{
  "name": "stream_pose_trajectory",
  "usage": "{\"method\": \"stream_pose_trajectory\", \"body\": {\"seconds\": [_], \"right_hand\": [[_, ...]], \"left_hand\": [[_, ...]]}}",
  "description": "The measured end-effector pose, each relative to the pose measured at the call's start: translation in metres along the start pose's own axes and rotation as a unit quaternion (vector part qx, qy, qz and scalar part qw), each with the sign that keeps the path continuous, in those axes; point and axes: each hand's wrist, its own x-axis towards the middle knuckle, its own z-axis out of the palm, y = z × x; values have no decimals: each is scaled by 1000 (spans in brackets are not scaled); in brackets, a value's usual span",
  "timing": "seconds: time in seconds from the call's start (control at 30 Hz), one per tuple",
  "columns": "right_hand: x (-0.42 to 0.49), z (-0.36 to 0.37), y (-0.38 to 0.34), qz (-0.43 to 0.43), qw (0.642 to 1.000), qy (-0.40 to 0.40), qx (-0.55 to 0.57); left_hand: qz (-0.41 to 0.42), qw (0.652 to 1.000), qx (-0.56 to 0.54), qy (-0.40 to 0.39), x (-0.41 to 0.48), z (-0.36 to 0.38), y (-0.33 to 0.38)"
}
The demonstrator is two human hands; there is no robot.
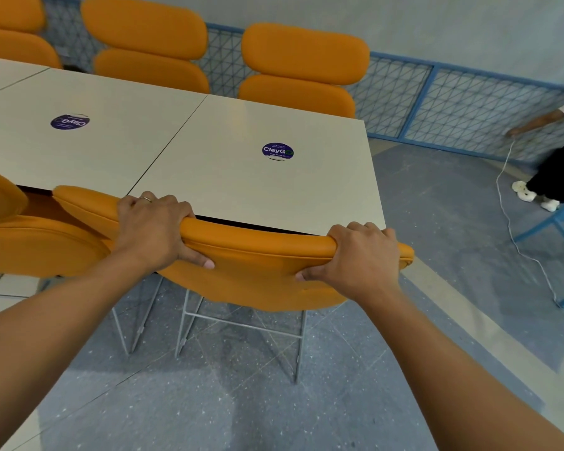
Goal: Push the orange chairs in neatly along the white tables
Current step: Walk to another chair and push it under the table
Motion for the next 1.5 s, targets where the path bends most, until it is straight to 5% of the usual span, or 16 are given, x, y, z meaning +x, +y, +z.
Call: {"method": "stream_pose_trajectory", "body": {"seconds": [0.33,0.97,1.5], "right_hand": [[8,-8,15,-16,998,-55,-3],[-2,-5,3,7,999,-29,14],[-12,-8,10,-20,998,-29,57]], "left_hand": [[-19,999,-16,37,-6,7,14],[-10,999,-51,14,-9,5,1],[-28,974,-223,22,-73,-13,15]]}}
